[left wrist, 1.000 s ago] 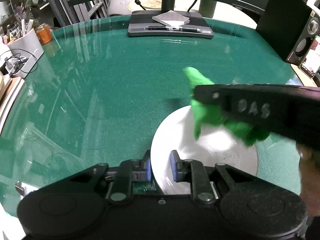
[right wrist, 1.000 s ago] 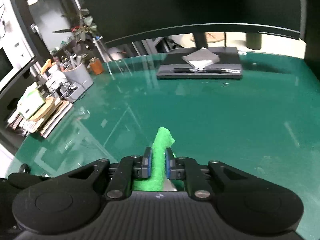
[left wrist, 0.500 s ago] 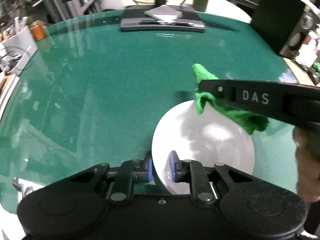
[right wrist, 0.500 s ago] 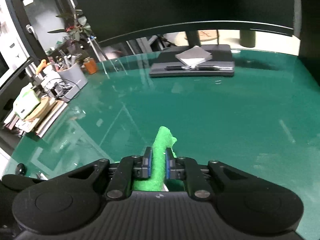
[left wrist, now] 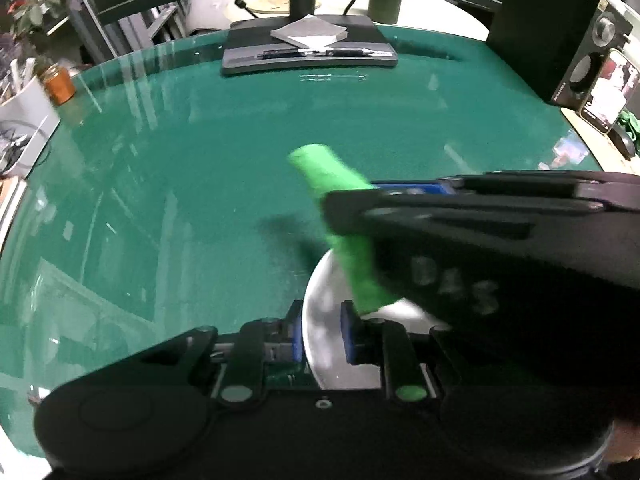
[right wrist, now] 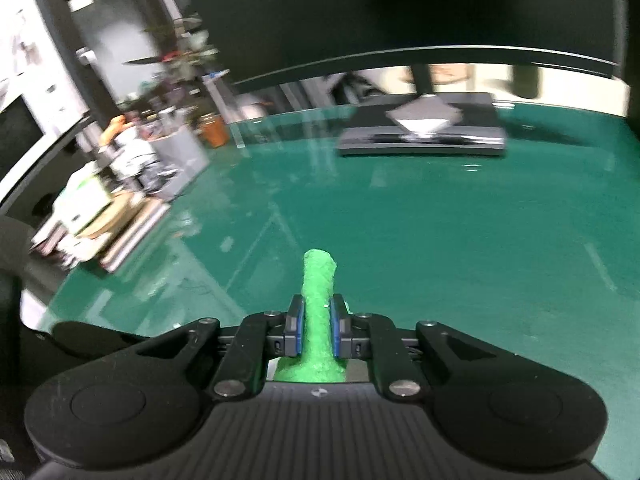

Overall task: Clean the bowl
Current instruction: 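Sweep the green cloth over the bowl rim beside the left gripper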

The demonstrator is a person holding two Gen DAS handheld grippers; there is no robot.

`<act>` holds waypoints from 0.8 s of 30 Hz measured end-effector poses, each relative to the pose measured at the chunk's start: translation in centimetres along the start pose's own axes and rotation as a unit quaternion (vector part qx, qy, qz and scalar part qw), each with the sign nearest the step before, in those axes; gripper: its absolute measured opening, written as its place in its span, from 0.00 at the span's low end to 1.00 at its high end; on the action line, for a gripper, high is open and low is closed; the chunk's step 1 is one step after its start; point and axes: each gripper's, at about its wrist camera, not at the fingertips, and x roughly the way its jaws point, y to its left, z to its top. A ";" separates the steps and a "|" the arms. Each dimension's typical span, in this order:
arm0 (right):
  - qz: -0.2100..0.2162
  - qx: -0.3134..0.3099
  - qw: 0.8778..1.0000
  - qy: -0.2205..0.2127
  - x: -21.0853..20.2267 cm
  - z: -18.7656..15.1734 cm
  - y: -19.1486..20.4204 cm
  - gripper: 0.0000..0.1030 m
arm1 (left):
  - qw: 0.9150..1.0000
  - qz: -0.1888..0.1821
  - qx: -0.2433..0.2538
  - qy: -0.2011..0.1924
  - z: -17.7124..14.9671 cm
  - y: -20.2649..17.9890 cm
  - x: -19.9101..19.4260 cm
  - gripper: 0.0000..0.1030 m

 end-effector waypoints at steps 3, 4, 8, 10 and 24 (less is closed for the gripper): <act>-0.003 0.000 1.000 0.001 0.0 0.0 0.1 0.12 | 1.000 0.004 -0.006 -0.001 -0.1 -0.1 -0.1 0.19; -0.003 0.001 1.000 0.002 0.0 0.0 0.1 0.12 | 1.000 0.005 -0.007 -0.001 -0.1 -0.1 -0.1 0.19; -0.007 0.001 1.000 0.004 -0.1 0.0 0.2 0.12 | 1.000 0.010 -0.010 -0.002 -0.2 -0.3 -0.1 0.19; -0.009 0.001 1.000 0.004 -0.1 0.0 0.3 0.12 | 1.000 0.013 -0.012 -0.001 -0.2 -0.3 -0.2 0.19; -0.064 0.040 0.997 0.007 -1.5 -0.2 -3.1 0.13 | 1.000 0.020 -0.013 0.001 -0.8 -0.5 -0.7 0.19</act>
